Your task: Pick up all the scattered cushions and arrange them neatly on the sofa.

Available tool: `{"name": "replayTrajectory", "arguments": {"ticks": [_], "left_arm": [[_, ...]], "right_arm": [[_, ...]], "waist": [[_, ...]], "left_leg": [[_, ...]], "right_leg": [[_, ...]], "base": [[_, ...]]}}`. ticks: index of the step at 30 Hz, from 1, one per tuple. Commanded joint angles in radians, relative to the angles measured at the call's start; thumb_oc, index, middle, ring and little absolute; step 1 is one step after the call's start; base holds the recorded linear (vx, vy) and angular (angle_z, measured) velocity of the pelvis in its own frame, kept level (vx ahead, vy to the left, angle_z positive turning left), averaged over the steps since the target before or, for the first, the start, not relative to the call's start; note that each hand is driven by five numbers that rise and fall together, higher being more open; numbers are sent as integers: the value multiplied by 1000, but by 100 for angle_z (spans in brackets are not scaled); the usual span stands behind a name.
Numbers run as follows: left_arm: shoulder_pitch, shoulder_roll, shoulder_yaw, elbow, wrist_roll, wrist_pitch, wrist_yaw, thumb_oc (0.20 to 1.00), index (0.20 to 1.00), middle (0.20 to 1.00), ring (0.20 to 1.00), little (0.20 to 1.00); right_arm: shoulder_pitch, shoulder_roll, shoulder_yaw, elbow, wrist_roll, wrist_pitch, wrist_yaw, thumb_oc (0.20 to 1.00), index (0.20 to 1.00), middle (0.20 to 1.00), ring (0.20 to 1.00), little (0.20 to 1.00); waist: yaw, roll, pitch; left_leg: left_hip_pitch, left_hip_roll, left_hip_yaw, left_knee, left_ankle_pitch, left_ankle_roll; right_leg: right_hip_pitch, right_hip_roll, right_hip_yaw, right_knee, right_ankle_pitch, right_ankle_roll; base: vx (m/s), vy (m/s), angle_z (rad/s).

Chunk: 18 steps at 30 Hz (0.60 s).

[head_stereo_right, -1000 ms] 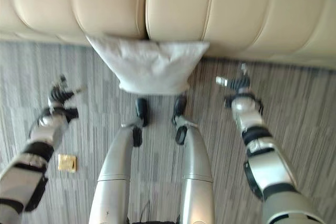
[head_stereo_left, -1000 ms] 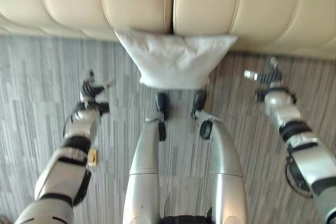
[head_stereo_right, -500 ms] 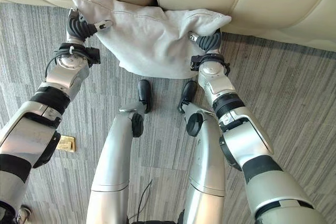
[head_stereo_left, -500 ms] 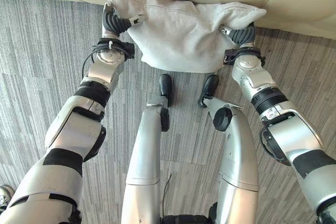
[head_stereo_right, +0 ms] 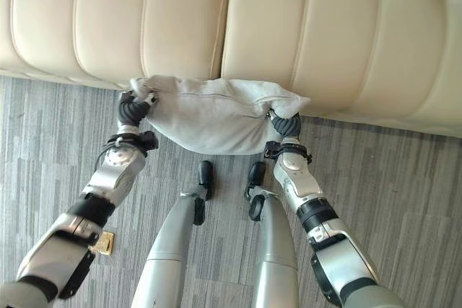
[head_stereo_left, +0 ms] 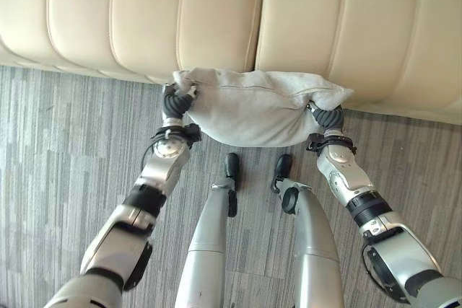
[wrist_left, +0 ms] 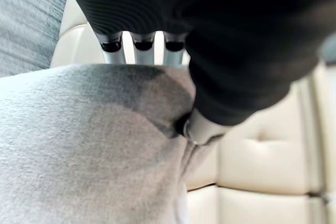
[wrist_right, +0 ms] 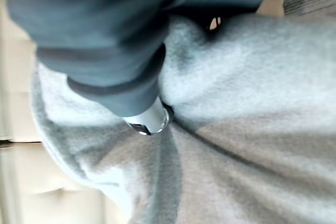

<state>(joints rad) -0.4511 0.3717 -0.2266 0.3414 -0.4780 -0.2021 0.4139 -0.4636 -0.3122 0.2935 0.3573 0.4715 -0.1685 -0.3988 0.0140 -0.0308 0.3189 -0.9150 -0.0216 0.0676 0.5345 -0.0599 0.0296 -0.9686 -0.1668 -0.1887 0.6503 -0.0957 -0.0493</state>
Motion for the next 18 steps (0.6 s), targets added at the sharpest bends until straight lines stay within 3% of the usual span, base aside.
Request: {"name": "replayTrajectory", "arguments": {"ticks": [1, 2, 3, 6, 12, 13, 14, 16, 17, 18], "left_arm": [[-68, -34, -31, -70, 73, -78, -44, 200, 200, 200, 200, 200], [-18, -39, -12, -112, 80, -88, -54, 200, 200, 200, 200, 200], [76, -51, -9, -160, 92, -87, -74, 200, 200, 200, 200, 200], [220, -29, 19, -233, 125, -86, -113, 200, 200, 200, 200, 200], [477, 2, 64, -331, 110, -62, -198, 200, 200, 200, 200, 200], [508, 15, 59, -338, 120, -56, -218, 200, 200, 200, 200, 200], [545, 33, 73, -362, 113, -50, -235, 200, 200, 200, 200, 200], [554, 43, 78, -376, 114, -46, -238, 200, 200, 200, 200, 200], [552, 56, 87, -386, 129, -42, -239, 200, 200, 200, 200, 200], [547, 53, 84, -380, 136, -42, -240, 200, 200, 200, 200, 200]], "right_arm": [[-69, 79, 33, -129, -55, -91, 106, 200, 200, 200, 200, 200], [-11, 76, 15, -170, -65, -98, 117, 200, 200, 200, 200, 200], [82, 74, 8, -231, -75, -90, 148, 200, 200, 200, 200, 200], [211, 38, -25, -328, -90, -92, 200, 200, 200, 200, 200, 200], [412, -17, -46, -436, -116, -57, 308, 200, 200, 200, 200, 200], [422, -12, -43, -433, -100, -49, 330, 200, 200, 200, 200, 200], [429, -6, -36, -448, -87, -50, 356, 200, 200, 200, 200, 200], [430, -5, -32, -459, -80, -50, 362, 200, 200, 200, 200, 200], [441, -1, -25, -464, -60, -52, 374, 200, 200, 200, 200, 200], [443, -3, -20, -467, -58, -46, 385, 200, 200, 200, 200, 200]], "waist": [[-11, 2, 4], [-10, -1, -4], [-18, 1, -18], [-25, -2, -55], [-28, -13, -155], [-17, -13, -164], [-1, -19, -172], [2, -16, -168], [4, -10, -162], [1, -12, -162]], "left_leg": [[152, -14, -49, -146, -25, -37], [197, -16, -44, -188, 12, -38], [303, -14, -43, -239, 18, -37], [454, -9, -43, -315, 24, -45], [696, -5, -2, -385, -10, -42], [736, -5, 15, -387, -30, -33], [777, -10, 45, -375, -63, -4], [789, -13, 52, -375, -71, 16], [811, -9, 52, -375, -87, 28], [828, -12, 48, -384, -92, 28]], "right_leg": [[191, 8, 63, -92, -48, 107], [245, 7, 44, -150, -6, 108], [356, 9, 36, -221, 12, 114], [521, 17, 21, -325, 25, 128], [785, 31, 38, -474, 52, 161], [819, 28, 51, -483, 59, 175], [817, 19, 88, -424, 107, 214], [793, 21, 110, -348, 129, 230], [761, 32, 103, -262, 117, 224], [737, 41, 94, -262, 109, 215]], "base": [[-19, -8, -10], [80, 12, -8], [155, 3, -8], [242, -4, -8], [298, 97, -12], [342, 332, -58], [300, 328, -76], [176, 249, -78], [174, 173, -50], [245, 113, -25]]}}
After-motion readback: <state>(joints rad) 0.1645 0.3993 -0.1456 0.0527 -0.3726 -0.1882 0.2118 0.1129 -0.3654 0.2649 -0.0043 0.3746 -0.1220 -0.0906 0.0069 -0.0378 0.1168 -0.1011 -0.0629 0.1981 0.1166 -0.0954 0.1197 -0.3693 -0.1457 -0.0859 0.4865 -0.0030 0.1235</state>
